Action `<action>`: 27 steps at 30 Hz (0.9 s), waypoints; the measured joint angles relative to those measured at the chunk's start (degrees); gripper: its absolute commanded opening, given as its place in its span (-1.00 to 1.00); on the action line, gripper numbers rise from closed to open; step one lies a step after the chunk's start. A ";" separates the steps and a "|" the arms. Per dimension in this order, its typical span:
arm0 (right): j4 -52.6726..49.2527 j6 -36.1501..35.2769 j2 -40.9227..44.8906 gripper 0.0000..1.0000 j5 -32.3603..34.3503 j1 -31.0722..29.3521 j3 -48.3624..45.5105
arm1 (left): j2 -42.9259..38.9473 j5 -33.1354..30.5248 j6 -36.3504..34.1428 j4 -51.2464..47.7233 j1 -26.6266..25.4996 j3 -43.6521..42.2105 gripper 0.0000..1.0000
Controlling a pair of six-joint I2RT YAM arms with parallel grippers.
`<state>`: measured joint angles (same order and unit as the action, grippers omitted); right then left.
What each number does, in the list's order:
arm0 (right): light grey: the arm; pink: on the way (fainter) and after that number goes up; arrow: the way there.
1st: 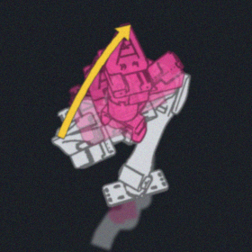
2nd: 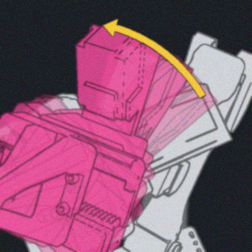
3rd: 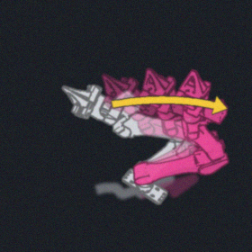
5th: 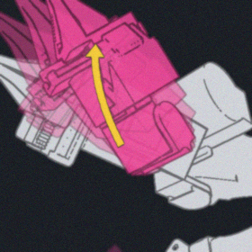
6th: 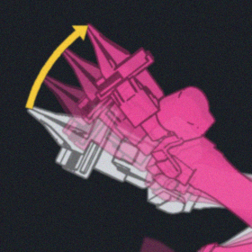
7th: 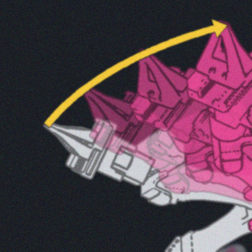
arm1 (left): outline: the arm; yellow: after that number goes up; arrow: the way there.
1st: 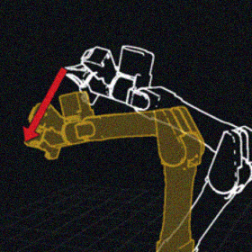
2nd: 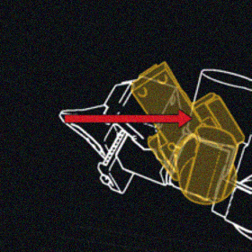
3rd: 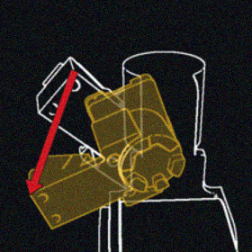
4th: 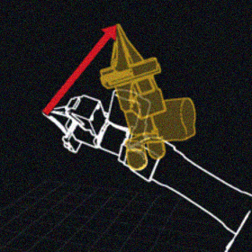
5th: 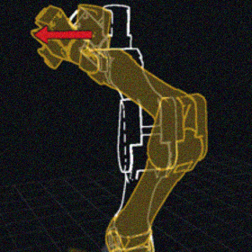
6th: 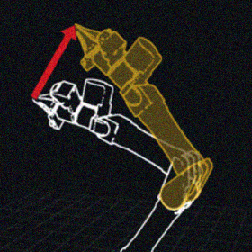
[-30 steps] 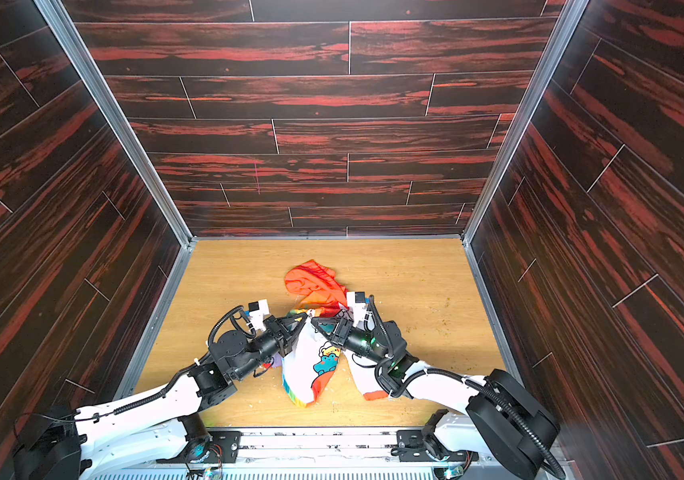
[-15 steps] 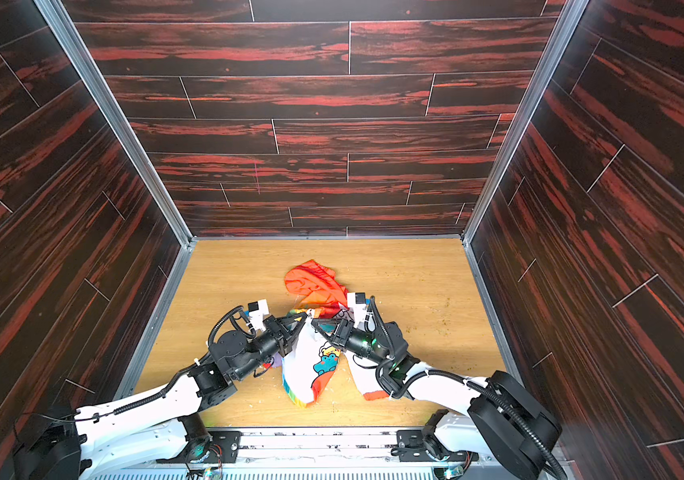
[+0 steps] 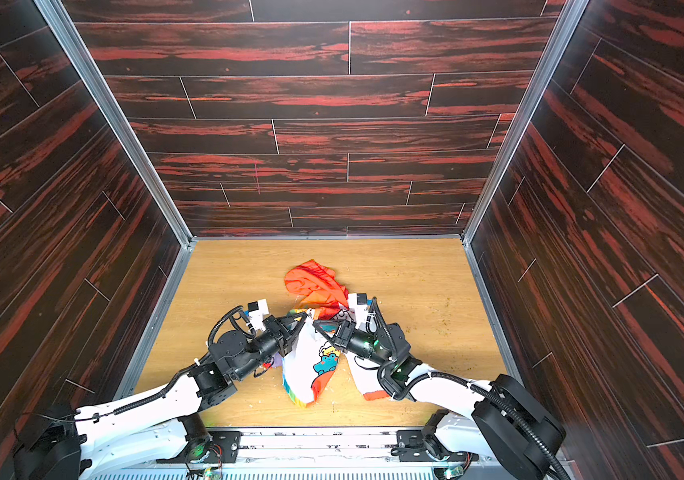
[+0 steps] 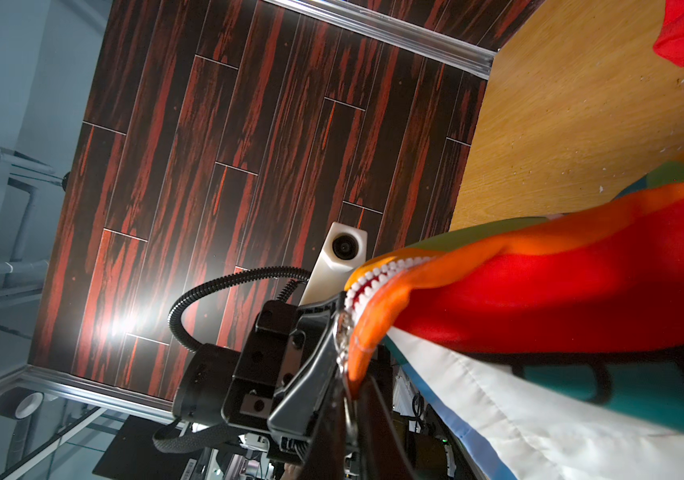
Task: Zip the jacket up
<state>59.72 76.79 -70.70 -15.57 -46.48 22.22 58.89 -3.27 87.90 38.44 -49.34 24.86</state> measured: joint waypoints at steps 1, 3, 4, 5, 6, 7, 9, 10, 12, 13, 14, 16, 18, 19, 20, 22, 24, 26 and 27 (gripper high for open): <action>-0.13 0.13 0.09 -0.94 -0.02 0.00 0.00 | 0.00 0.02 -0.04 -0.11 0.00 0.00 -1.00; -0.90 0.35 0.55 -1.00 -0.15 0.00 0.00 | -0.04 0.07 -0.57 -0.74 0.00 0.00 -1.00; -2.01 0.33 1.01 -1.00 -0.35 0.00 0.00 | -0.15 0.09 -1.01 -1.33 -0.02 0.00 -1.00; -3.54 0.28 1.57 -1.00 -0.50 0.00 0.13 | -0.39 0.11 -1.51 -2.19 -0.02 0.00 -1.00; -5.38 0.20 2.12 -1.00 -0.74 0.00 0.42 | -0.66 0.13 -1.97 -3.06 -0.07 0.00 -1.00; -8.35 -0.13 2.89 -1.00 -1.09 0.00 1.09 | -1.14 0.17 -2.56 -4.31 -0.07 0.00 -1.00; -13.90 -1.11 4.13 -1.00 -1.95 0.00 2.84 | -2.14 0.24 -3.65 -6.51 -0.07 0.00 -1.00; -17.62 -2.12 4.72 -1.00 -2.49 -0.02 4.31 | -2.84 0.22 -4.22 -7.74 -0.07 0.00 -1.00; -23.76 -4.07 5.42 -1.00 -3.30 -0.07 7.08 | -4.04 0.15 -5.31 -9.55 -0.07 0.00 -1.00; -27.12 -5.38 5.62 -1.00 -3.80 -0.11 8.61 | -4.76 0.13 -5.88 -10.58 -0.07 0.00 -1.00; -29.88 -6.40 5.68 -1.00 -4.39 -0.11 9.92 | -5.35 0.11 -6.38 -11.45 -0.07 0.00 -1.00; -35.91 -9.27 5.68 -1.00 -5.11 -0.11 12.68 | -6.25 0.22 -7.56 -13.20 -0.07 0.00 -1.00; -41.70 -12.28 5.68 -1.00 -5.49 -0.11 15.06 | -6.86 0.63 -8.70 -14.80 -0.09 0.00 -1.00; -44.15 -13.66 5.66 -1.00 -5.51 -0.11 16.06 | -7.02 0.90 -9.25 -15.41 -0.09 0.00 -1.00; -47.47 -15.41 5.62 -1.00 -5.49 -0.11 17.46 | -7.19 1.27 -9.81 -16.13 -0.13 0.00 -1.00; -52.92 -18.53 5.27 -1.00 -5.49 -0.11 20.09 | -7.28 1.64 -10.58 -16.76 -0.17 0.00 -1.00; -57.90 -21.75 4.50 -1.00 -5.44 -0.11 22.88 | -7.37 1.92 -11.34 -17.03 -0.17 0.00 -1.00; -61.18 -24.22 3.69 -1.00 -5.51 -0.09 24.81 | -7.54 2.05 -12.02 -17.49 -0.15 0.00 -1.00; -62.49 -25.31 3.28 -1.00 -5.64 -0.07 25.55 | -7.61 2.16 -12.37 -17.81 -0.13 0.00 -1.00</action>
<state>-2.76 51.48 -67.42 -21.21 -46.54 47.77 51.29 -1.10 75.53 20.62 -49.47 24.86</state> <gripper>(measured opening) 0.048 0.076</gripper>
